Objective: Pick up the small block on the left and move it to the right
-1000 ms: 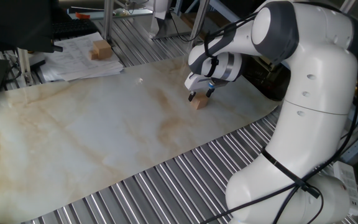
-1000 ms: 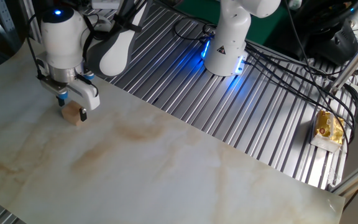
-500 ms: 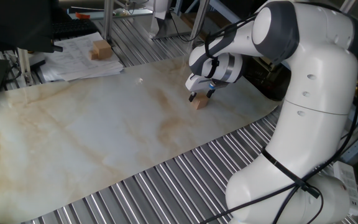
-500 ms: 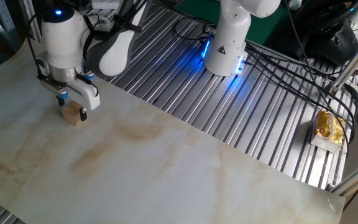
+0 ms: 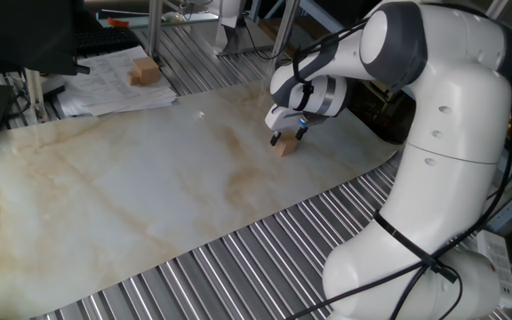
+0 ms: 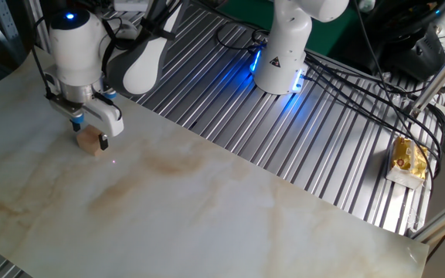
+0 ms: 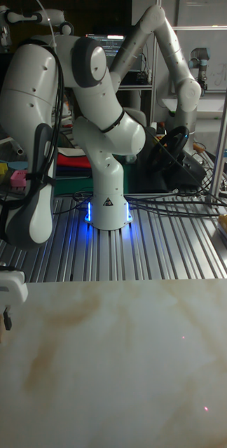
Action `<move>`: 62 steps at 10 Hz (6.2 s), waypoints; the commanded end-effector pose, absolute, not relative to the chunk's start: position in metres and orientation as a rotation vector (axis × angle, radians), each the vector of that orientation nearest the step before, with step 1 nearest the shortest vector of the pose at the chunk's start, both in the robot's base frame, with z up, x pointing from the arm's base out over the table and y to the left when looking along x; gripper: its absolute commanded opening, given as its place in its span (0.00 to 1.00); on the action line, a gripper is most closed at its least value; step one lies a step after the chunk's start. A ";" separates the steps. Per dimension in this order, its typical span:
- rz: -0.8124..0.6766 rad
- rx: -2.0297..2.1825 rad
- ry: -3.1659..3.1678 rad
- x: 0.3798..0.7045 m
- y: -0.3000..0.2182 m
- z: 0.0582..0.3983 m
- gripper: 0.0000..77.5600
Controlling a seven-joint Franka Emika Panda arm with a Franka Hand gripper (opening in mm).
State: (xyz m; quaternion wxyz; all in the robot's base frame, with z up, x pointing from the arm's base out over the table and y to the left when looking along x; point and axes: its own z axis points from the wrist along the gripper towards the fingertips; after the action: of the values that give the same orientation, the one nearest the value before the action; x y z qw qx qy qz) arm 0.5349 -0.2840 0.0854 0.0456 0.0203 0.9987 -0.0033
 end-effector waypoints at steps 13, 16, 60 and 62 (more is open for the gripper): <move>-0.026 -0.008 3.081 0.536 -0.285 0.087 1.00; -0.027 -0.007 3.082 0.536 -0.285 0.087 0.02; -0.033 0.120 3.132 0.494 -0.203 0.188 0.02; -0.035 0.130 3.131 0.498 -0.203 0.188 0.02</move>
State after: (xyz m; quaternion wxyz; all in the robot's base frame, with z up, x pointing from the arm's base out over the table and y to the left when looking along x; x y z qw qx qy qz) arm 0.4938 -0.2032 0.1863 0.0024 0.0387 0.9992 -0.0117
